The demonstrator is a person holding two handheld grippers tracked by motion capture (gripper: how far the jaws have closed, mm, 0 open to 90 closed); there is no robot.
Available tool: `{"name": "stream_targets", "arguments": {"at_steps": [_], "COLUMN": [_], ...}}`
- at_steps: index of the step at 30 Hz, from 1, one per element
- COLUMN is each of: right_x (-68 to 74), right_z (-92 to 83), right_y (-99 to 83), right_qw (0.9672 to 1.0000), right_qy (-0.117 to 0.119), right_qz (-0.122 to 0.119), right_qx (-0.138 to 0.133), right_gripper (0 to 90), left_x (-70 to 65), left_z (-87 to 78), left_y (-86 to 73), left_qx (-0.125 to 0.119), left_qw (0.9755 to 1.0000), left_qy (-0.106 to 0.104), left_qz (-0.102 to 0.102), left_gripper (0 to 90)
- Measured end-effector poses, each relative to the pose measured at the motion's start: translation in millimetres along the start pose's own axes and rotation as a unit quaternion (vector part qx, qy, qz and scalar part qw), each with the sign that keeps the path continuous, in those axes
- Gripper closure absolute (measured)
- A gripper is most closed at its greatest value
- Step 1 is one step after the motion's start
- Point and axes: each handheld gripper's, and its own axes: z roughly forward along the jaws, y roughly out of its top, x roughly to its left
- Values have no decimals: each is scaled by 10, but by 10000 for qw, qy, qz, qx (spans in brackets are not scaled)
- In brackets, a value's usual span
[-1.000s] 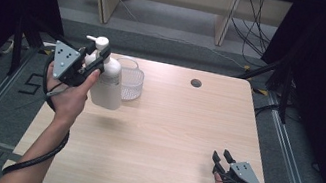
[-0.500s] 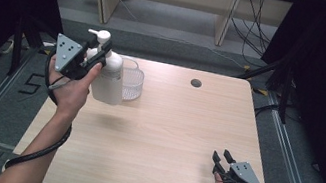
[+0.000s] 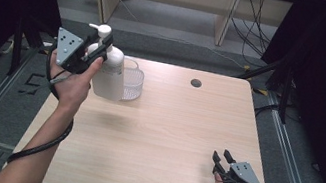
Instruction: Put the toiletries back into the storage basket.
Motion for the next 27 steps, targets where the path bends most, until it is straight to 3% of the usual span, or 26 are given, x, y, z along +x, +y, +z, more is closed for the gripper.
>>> {"name": "stream_targets", "arguments": {"at_steps": [1,6,9,19,21,27], "right_x": [-19,-19,-10,-24,-3,-8], "right_z": [3,3,6,3,-2,1], "right_y": [2,2,0,2,0,-3], "right_qw": [9999,9998,10000,9999,10000,10000], "right_qy": [-44,-53,-20,-45,7,0], "right_qz": [-131,-152,-73,-151,12,-39], "right_qx": [-55,-68,-56,-71,3,-23], "right_gripper": [575,574,575,574,574,574], "left_x": [2,10,13,7,6,9], "left_z": [6,43,78,161,179,229], "left_y": [1,-2,-7,6,4,4], "left_qx": [-4,-23,-23,-50,-40,-28], "left_qw": [10000,10000,10000,10000,10000,10000], "left_qy": [6,30,48,54,62,55], "left_qz": [7,0,3,-19,-13,-5], "left_gripper": [589,589,589,589,589,589]}}
